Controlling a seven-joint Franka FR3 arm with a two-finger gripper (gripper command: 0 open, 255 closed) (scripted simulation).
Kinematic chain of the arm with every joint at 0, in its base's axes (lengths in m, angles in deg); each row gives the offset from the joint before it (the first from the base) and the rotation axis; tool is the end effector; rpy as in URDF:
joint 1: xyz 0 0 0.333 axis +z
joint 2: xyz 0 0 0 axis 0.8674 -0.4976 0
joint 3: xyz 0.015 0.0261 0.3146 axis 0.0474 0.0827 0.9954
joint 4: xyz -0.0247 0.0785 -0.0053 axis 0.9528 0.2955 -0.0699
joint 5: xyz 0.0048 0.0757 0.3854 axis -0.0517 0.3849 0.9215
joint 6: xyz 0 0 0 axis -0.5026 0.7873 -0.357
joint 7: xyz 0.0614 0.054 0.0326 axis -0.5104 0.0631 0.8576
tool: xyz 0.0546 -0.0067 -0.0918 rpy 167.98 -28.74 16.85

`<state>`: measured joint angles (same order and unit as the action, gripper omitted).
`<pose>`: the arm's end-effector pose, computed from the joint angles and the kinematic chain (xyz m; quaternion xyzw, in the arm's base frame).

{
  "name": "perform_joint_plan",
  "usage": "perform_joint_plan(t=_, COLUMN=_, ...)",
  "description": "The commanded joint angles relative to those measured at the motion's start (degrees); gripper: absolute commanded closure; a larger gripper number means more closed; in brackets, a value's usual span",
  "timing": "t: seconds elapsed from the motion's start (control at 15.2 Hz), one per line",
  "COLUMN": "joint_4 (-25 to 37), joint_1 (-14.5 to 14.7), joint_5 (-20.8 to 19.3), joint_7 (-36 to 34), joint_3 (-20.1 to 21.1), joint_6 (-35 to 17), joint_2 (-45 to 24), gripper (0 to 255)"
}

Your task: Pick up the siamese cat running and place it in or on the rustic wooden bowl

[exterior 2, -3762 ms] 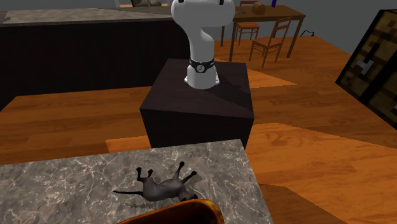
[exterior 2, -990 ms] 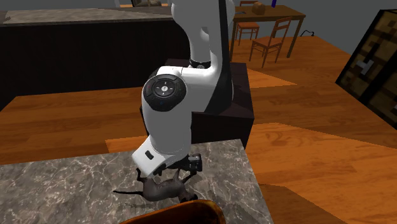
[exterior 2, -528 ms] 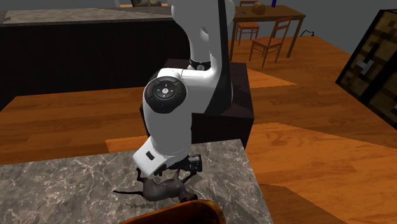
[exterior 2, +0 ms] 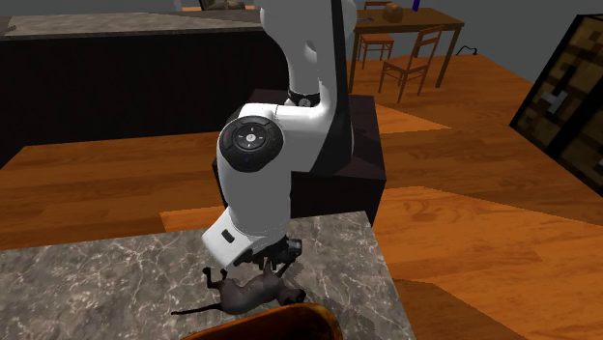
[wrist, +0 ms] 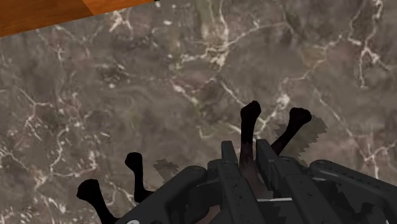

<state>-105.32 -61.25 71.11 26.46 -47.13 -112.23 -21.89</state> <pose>0.5496 -0.0086 0.1615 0.9959 0.0650 -0.0574 0.0256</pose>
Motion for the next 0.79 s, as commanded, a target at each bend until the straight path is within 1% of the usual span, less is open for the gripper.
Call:
perform_joint_plan(t=0.0, joint_4=0.03, joint_1=0.01, joint_5=0.0, joint_7=0.0, joint_3=0.01, joint_6=-0.06, joint_2=-0.04, gripper=255)
perform_joint_plan(t=0.13, joint_4=0.03, joint_1=0.01, joint_5=0.0, joint_7=0.0, joint_3=0.01, joint_6=-0.07, joint_2=-0.04, gripper=255)
perform_joint_plan(t=0.73, joint_4=-0.67, joint_1=-0.18, joint_5=0.55, joint_7=0.64, joint_3=0.33, joint_6=5.35, joint_2=6.09, gripper=255)
